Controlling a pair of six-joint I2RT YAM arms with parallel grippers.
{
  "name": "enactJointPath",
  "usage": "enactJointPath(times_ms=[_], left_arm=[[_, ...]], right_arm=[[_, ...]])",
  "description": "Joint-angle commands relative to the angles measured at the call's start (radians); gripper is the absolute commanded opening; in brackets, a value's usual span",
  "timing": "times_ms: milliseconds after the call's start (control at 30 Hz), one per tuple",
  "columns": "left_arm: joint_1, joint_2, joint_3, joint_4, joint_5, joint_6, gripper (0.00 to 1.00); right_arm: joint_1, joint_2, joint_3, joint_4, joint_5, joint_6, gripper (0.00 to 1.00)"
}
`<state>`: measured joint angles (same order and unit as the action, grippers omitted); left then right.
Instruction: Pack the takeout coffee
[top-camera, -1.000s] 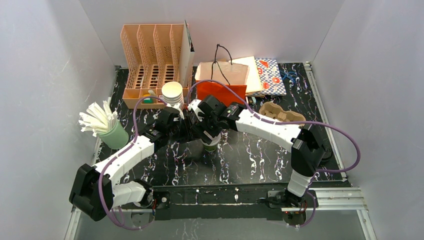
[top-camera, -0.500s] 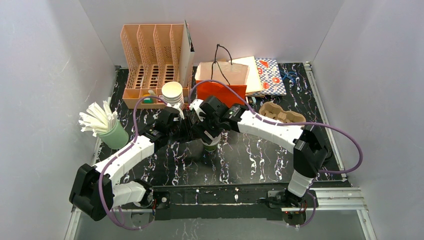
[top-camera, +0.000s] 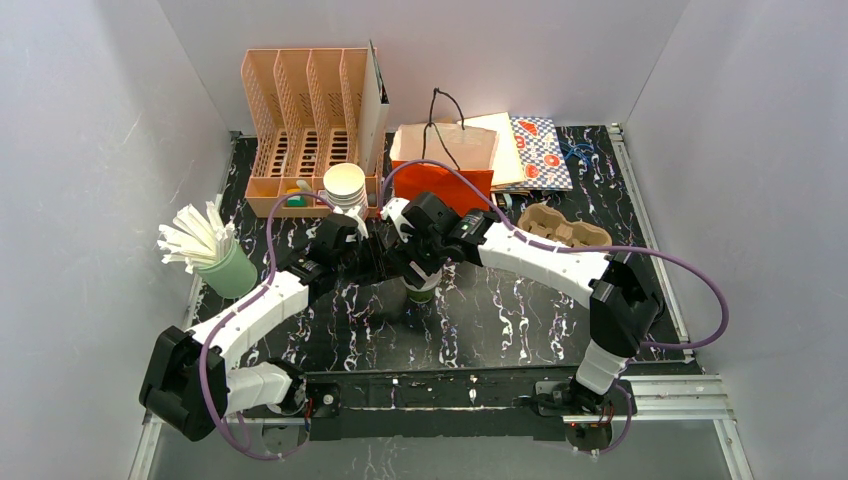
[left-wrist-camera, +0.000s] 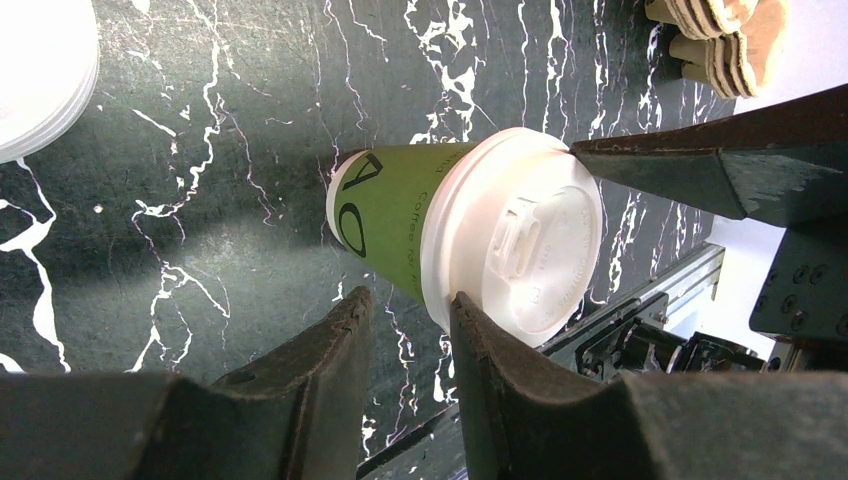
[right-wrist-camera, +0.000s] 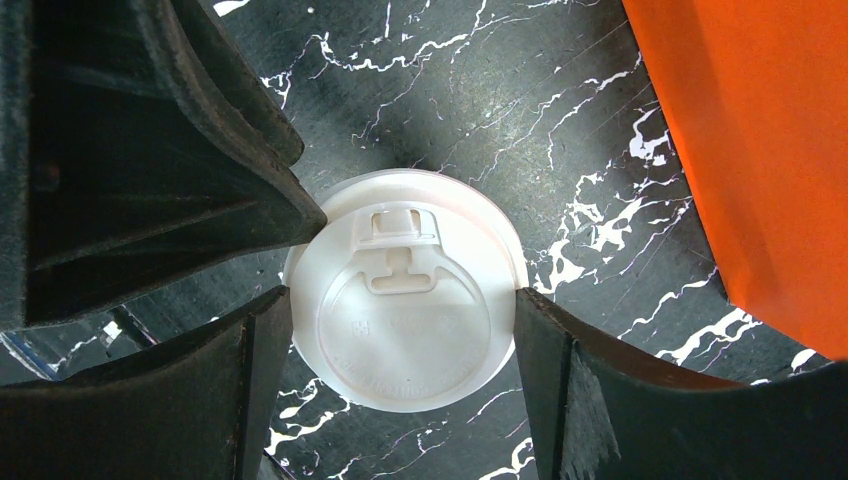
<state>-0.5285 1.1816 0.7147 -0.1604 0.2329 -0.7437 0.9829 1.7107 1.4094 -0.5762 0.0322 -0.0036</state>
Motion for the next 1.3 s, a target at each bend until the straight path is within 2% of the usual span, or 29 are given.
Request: enactJointPath(times_ms=[0, 300, 467, 533, 567, 867, 1033, 1100, 1267], left_arm=[[-0.005, 0.037, -0.039, -0.023, -0.004, 0.015, 0.33], [-0.005, 0.045, -0.043, -0.05, -0.029, 0.029, 0.33], [-0.005, 0.042, 0.018, -0.086, -0.052, 0.046, 0.33], [-0.005, 0.044, 0.049, -0.107, -0.065, 0.056, 0.34], [-0.005, 0.044, 0.068, -0.118, -0.071, 0.065, 0.35], [-0.005, 0.056, 0.186, -0.177, -0.098, 0.1, 0.4], [-0.005, 0.043, 0.202, -0.185, -0.097, 0.103, 0.42], [-0.005, 0.031, 0.198, -0.186, -0.084, 0.1, 0.42], [-0.013, -0.034, 0.157, -0.152, -0.04, 0.086, 0.38]], right_arm=[[0.007, 0.068, -0.035, -0.12, -0.074, 0.037, 0.76], [0.011, 0.084, 0.016, -0.195, -0.05, 0.08, 0.77], [0.018, 0.063, 0.118, -0.222, 0.004, 0.168, 0.87], [0.021, 0.07, 0.168, -0.248, 0.034, 0.21, 0.92], [0.024, 0.074, 0.191, -0.264, 0.042, 0.221, 0.98], [0.026, 0.066, 0.321, -0.294, 0.105, 0.252, 0.98], [0.026, 0.038, 0.302, -0.309, 0.151, 0.284, 0.98], [0.023, 0.01, 0.274, -0.297, 0.188, 0.302, 0.97], [-0.039, -0.123, 0.111, -0.176, 0.136, 0.357, 0.67]])
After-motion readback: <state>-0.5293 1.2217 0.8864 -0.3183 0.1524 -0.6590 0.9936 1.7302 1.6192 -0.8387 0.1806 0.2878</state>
